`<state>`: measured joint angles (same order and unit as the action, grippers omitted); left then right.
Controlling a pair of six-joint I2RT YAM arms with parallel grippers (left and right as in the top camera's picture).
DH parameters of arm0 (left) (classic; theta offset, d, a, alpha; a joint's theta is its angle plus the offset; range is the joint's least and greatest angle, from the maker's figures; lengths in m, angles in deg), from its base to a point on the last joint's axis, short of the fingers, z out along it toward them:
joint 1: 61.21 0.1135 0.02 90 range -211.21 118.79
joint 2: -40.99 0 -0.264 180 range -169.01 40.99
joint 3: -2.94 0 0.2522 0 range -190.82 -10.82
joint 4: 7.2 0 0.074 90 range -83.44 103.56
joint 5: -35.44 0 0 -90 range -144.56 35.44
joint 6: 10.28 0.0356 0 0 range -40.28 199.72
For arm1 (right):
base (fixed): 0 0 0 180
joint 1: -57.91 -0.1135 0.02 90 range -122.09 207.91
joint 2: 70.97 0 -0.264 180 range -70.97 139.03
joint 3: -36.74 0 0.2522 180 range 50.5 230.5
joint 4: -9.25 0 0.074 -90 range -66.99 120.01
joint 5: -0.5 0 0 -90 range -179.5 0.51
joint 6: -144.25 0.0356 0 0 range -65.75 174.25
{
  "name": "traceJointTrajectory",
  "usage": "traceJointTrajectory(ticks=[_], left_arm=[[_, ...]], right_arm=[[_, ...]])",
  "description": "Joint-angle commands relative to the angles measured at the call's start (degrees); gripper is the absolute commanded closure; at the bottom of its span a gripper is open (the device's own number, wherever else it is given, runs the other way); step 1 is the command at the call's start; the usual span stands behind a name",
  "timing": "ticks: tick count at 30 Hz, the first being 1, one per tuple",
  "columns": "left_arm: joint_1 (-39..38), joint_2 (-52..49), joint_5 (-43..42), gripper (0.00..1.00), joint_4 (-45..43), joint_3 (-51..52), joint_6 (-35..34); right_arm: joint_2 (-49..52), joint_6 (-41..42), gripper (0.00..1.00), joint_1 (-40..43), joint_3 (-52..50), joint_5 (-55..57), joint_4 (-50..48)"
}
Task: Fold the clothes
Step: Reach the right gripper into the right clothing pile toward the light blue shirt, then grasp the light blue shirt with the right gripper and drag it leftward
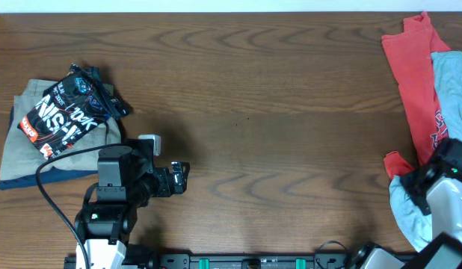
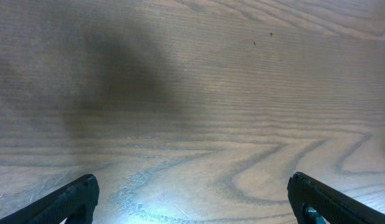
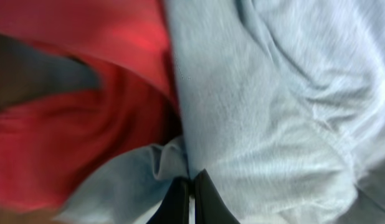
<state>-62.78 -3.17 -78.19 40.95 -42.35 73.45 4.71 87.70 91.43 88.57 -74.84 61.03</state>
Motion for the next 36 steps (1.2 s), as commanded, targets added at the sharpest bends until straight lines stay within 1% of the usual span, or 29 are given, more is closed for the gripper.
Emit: traceJointTrajectory(ticks=[1,3,7,11,15,16,20,25,29,33,36], left_arm=[[0.2,0.0,-0.4,0.02,0.1,-1.1,-0.7],[0.2,0.0,-0.3,0.02,0.1,-1.1,-0.7],[0.2,0.0,-0.3,0.02,0.1,-1.1,-0.7],[0.2,0.0,-0.3,0.02,0.1,-1.1,-0.7],[0.2,0.0,-0.3,0.02,0.0,-1.1,-0.7],[0.2,0.0,-0.3,0.02,0.0,-1.1,-0.7],[0.2,0.0,-0.3,0.02,0.1,-1.1,-0.7],[0.2,0.0,-0.3,0.02,0.1,-1.1,-0.7],[0.2,-0.1,-0.4,0.02,0.1,-1.1,-0.7],[0.2,-0.1,-0.3,0.02,0.1,-1.1,-0.7],[0.2,-0.1,-0.3,0.02,0.1,-1.1,-0.7]], right_arm=[[-4.2,-2.9,0.99,0.7,8.5,-3.1,4.5],[-5.0,-3.5,0.99,0.7,12.0,-3.2,8.0],[-5.3,-7.7,0.99,0.7,15.5,-8.0,8.3],[-5.7,-14.4,0.99,0.7,20.3,-21.1,7.8],[-5.9,-27.8,0.99,0.6,28.0,-43.3,6.7],[-5.9,-30.0,0.99,0.5,29.9,-47.2,6.7],[-6.1,-34.1,0.99,-0.9,35.1,-55.6,7.7],[-6.1,-36.7,0.99,-6.1,37.2,-67.0,8.0],[-6.0,-39.9,0.99,-12.5,37.2,-75.9,8.8],[-5.9,-40.0,0.99,-20.9,37.1,-75.5,10.0],[-5.3,-39.9,0.99,-28.3,37.1,-72.0,11.0]])
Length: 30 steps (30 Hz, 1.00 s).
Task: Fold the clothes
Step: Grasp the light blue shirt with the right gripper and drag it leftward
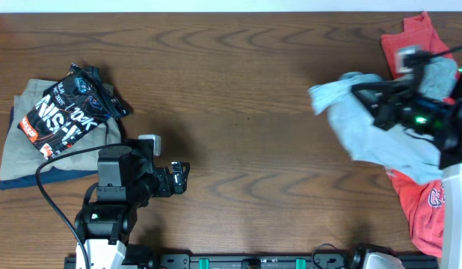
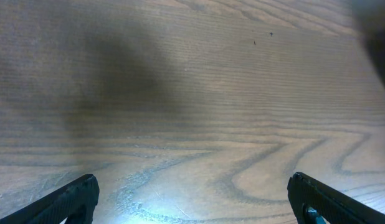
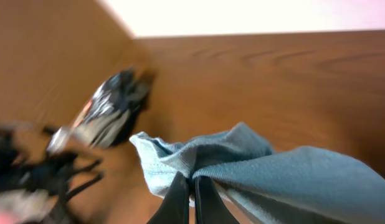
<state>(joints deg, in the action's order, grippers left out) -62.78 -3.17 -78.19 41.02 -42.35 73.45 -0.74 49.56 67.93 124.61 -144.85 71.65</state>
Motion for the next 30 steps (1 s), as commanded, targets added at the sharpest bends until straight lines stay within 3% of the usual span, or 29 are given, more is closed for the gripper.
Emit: traceJointTrajectory(ticks=[1,10,12,16,19,21,27,30], left_arm=[[0.2,0.0,-0.3,0.02,0.0,-1.1,-0.7],[0.2,0.0,-0.4,0.02,0.0,-1.1,-0.7],[0.2,0.0,-0.4,0.02,0.0,-1.1,-0.7],[0.2,-0.1,-0.4,0.02,0.0,-1.1,-1.2],[0.2,0.0,-0.4,0.02,0.0,-1.1,-1.6],[0.2,0.0,-0.4,0.02,-0.3,-1.1,-2.7],[0.1,-1.1,-0.4,0.02,-4.6,-1.0,-17.0],[-0.3,-3.5,-3.2,0.02,-7.0,-1.0,-18.1]], right_arm=[[0.6,-1.6,0.99,-7.9,1.1,0.0,0.5],[8.7,2.5,0.96,-26.9,1.1,15.3,-7.7],[10.4,3.1,0.72,-28.6,1.1,21.4,-9.0],[11.8,10.5,0.44,-28.3,1.1,45.2,-6.6],[11.5,15.6,0.01,-26.3,1.1,57.2,-2.6],[11.5,15.2,0.01,-25.0,1.1,57.4,-0.5],[11.5,13.9,0.01,-21.2,1.1,60.3,8.4],[11.5,15.5,0.01,-19.2,1.1,62.2,11.0]])
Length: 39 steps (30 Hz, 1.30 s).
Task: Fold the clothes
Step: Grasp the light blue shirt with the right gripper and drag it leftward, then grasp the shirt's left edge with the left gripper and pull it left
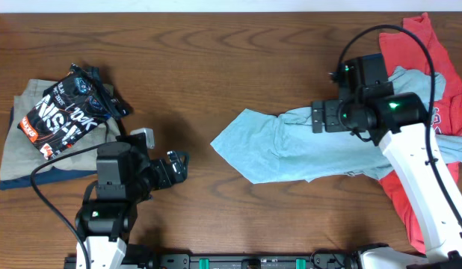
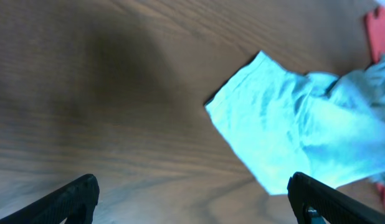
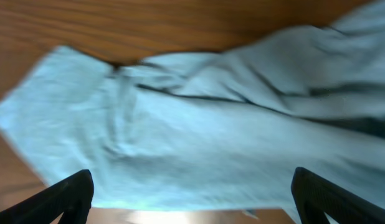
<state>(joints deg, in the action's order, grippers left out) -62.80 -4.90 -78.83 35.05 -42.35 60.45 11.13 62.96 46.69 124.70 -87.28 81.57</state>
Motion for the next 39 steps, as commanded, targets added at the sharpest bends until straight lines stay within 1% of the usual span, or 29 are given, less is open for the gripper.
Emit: traceJointTrajectory(ticks=[1,4,9,15,17,20,23,26,27,28,29,30,31,33,34,39], left_arm=[[-0.9,-3.1,-3.6,0.02,-1.9,-1.0,-5.1],[-3.7,-7.6,-3.8,0.02,-3.7,-1.0,-6.3],[-11.2,-17.1,-3.8,0.02,-7.9,-1.0,-10.5],[-21.7,-29.4,-3.8,0.02,-16.4,-1.0,-19.6],[-24.8,-32.9,-3.8,0.01,-20.2,-1.0,-22.6],[-29.2,-38.5,-3.8,0.03,-27.7,-1.0,-28.5],[-32.6,-43.0,-3.5,0.07,-35.3,-1.0,-33.5],[-35.6,-47.4,-3.3,0.13,-43.0,-1.0,-36.8],[-36.4,-48.7,-3.1,0.14,-45.1,-1.0,-37.7],[-37.1,-50.0,-3.0,0.18,-47.2,-1.0,-38.1],[-37.6,-51.2,-2.7,0.26,-48.9,-1.1,-38.3],[-37.8,-52.0,-2.1,0.41,-50.0,-1.1,-38.3],[-37.8,-52.6,-2.0,0.58,-50.5,-1.1,-38.3],[-37.1,-53.0,-1.0,0.81,-50.7,-1.1,-37.6],[-36.4,-52.8,-1.0,0.94,-50.7,-1.1,-35.3],[-31.6,-49.1,-1.0,0.94,-49.4,-1.1,-24.1]], right_arm=[[-0.5,2.5,0.01,2.8,1.0,4.6,1.7],[-0.9,3.3,0.01,5.7,1.0,4.1,3.0],[-1.9,3.3,0.01,10.0,1.0,2.6,4.5],[-3.0,3.2,0.01,12.8,1.0,2.7,6.5],[-3.0,3.2,0.01,13.3,1.0,2.7,6.7],[-3.0,3.2,0.01,13.9,1.0,2.7,6.9],[-3.0,3.2,0.01,13.9,1.0,2.7,7.0],[-3.0,3.2,0.01,13.9,1.0,2.7,7.1],[-3.0,3.2,0.01,13.9,1.0,2.7,7.1],[-3.0,3.2,0.01,13.9,1.0,2.7,7.1],[-3.0,3.2,0.01,13.9,1.0,2.7,7.1],[-3.0,3.2,0.01,13.9,1.0,2.7,7.1],[-3.0,3.2,0.01,13.9,1.0,2.7,7.1],[-3.0,3.2,0.01,14.0,1.0,2.7,7.1],[-3.0,3.2,0.01,14.0,1.0,2.7,7.1],[-3.0,3.2,0.01,14.9,1.0,2.7,7.1]])
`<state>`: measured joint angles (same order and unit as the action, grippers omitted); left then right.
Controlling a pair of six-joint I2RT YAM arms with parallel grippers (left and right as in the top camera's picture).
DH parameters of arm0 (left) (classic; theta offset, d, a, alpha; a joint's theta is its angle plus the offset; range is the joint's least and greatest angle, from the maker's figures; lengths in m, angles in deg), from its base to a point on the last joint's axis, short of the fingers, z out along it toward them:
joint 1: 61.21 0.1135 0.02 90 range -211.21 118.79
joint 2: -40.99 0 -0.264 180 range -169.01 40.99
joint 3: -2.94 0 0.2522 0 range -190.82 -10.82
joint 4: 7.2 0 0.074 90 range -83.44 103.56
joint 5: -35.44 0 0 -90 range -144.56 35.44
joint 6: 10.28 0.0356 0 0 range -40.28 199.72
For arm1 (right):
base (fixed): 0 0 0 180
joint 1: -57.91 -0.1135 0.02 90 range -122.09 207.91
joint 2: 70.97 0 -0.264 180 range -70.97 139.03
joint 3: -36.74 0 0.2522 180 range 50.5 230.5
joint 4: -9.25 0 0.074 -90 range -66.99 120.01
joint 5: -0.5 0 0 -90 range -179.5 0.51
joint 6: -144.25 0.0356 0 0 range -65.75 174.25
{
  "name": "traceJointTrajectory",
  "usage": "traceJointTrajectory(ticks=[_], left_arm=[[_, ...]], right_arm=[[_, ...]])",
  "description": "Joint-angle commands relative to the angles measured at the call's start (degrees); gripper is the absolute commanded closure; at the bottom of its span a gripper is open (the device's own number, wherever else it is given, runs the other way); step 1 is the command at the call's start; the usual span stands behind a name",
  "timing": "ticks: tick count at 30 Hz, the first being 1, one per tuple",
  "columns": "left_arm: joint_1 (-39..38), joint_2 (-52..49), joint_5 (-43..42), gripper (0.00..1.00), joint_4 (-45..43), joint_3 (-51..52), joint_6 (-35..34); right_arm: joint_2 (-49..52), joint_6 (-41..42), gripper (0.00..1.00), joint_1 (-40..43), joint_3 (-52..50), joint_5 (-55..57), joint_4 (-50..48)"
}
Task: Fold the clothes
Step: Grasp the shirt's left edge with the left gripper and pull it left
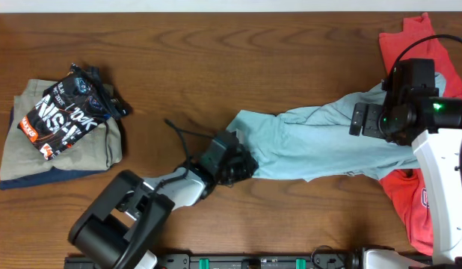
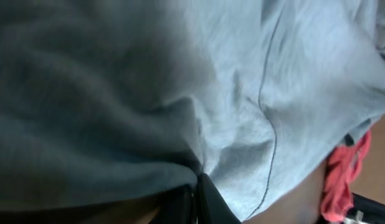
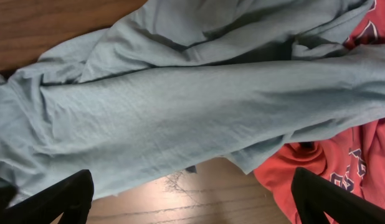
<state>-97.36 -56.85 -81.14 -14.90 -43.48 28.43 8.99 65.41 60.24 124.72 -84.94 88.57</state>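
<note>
A light blue shirt (image 1: 328, 142) lies stretched across the table's right half; it fills the left wrist view (image 2: 242, 93) and also shows in the right wrist view (image 3: 180, 112). My left gripper (image 1: 238, 166) is shut on the shirt's left end, its fingers pressed together on the cloth (image 2: 195, 194). My right gripper (image 1: 358, 121) hovers open over the shirt's right part, its fingers wide apart with nothing between them (image 3: 192, 190). A red shirt (image 1: 418, 205) lies partly under the blue one at the right edge.
A stack of folded clothes (image 1: 37, 161), with a black printed shirt (image 1: 66, 108) on top, sits at the left. The left arm's cable (image 1: 179, 131) trails over the table. Bare wood table (image 1: 238, 67) lies between stack and shirt.
My left gripper was open on bare table left of the shirt; now it is at the shirt's left end and shut on it. My right gripper, still open, is further right.
My right gripper was shut on the blue shirt in the pile at the right. Then it held the shirt in the air. Then the shirt lay stretched toward the middle, with the gripper open. Now my left gripper holds its left end.
</note>
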Motion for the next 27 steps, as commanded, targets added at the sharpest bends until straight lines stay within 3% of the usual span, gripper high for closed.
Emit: traceJointTrajectory(ticks=[1,7,15,16,20,27], left_arm=[[4.5,4.5,1.3,0.94,1.3,-0.2,9.9],[18.1,15.7,3.6,0.94,10.2,-4.3,18.5],[37.9,19.6,5.8,0.94,15.1,-15.1,20.0],[39.5,19.3,5.7,0.85,15.2,-15.7,20.0],[41.4,18.8,4.7,0.01,18.5,-15.8,20.0],[35.3,17.6,0.2,0.02,35.6,-15.1,20.0]], right_arm=[[-0.9,0.8,0.01,1.5,1.0,0.4,0.1],[-0.9,0.8,0.01,3.1,1.0,0.3,0.1],[-0.9,0.8,0.01,3.7,1.0,0.4,0.1],[-0.9,0.8,0.01,3.7,1.0,0.3,0.1],[-0.9,0.8,0.01,3.7,1.0,0.3,0.1],[-0.9,0.8,0.01,3.7,1.0,0.3,0.1]])
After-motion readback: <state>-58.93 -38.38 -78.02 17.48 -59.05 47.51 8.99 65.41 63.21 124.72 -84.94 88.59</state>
